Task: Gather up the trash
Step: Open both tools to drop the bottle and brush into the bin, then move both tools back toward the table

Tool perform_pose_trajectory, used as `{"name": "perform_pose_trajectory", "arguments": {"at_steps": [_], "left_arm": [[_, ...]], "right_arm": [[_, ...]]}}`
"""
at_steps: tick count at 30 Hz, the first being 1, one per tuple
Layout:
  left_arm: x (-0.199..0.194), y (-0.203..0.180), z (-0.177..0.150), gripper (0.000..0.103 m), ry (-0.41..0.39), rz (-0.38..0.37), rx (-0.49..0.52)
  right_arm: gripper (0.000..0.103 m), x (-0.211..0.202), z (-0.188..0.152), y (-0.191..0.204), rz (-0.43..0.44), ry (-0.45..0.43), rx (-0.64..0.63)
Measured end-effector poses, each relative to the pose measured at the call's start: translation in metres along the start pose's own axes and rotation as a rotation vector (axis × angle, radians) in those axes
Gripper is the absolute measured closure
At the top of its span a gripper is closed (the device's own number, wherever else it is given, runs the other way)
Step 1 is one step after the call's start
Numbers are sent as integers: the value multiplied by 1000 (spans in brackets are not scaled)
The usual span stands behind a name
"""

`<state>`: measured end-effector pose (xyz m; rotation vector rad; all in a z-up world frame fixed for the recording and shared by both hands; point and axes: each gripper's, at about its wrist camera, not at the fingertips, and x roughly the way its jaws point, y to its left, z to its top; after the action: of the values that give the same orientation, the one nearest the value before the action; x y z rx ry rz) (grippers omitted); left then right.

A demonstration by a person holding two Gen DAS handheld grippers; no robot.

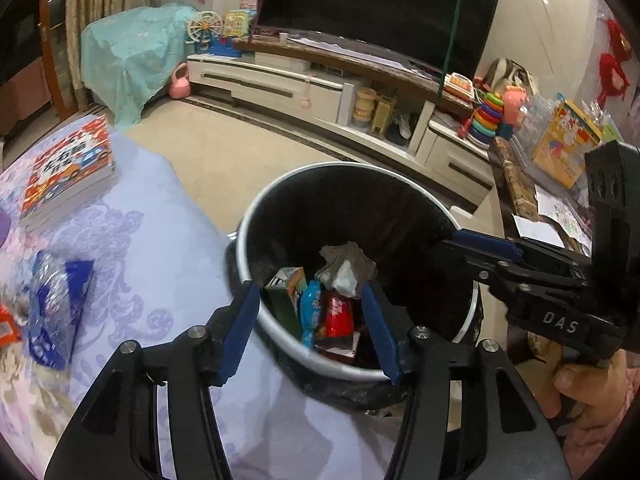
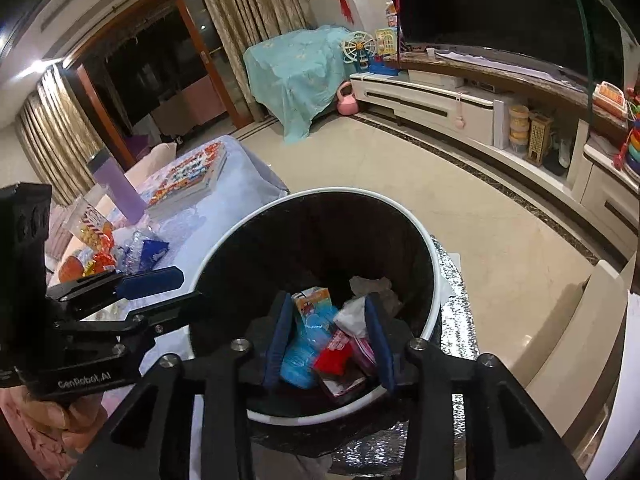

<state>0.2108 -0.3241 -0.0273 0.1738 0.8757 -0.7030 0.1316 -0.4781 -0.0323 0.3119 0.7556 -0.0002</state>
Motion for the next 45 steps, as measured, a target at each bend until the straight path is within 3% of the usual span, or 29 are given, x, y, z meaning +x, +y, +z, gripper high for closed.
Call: {"name": "perform_pose_trajectory", "arguments": {"at_steps": [3,7,12,19,31,45], "left_arm": [[-9,11,-11,48,-10,-1,-38],[-25,25,-30,47,-21,7,-86],[-46,42,-54,45,-42,30,-140],[-85,80,-95,41,-81,80,-216],[-127,146,-153,40,-111,140,-357],[-155,217,-193,40,-111,240,-443]], "right_arm": [[57,-7,-3,6,6,-16,-1],[29,-15,-10,20,16,-42,-4],[10,-24,-21,44,54,-65,-11],[8,-27,-35,74,82,-66,-9],[7,-7,-64,145,163,6,-79],[7,20,-91,207,224,79,-123]]}}
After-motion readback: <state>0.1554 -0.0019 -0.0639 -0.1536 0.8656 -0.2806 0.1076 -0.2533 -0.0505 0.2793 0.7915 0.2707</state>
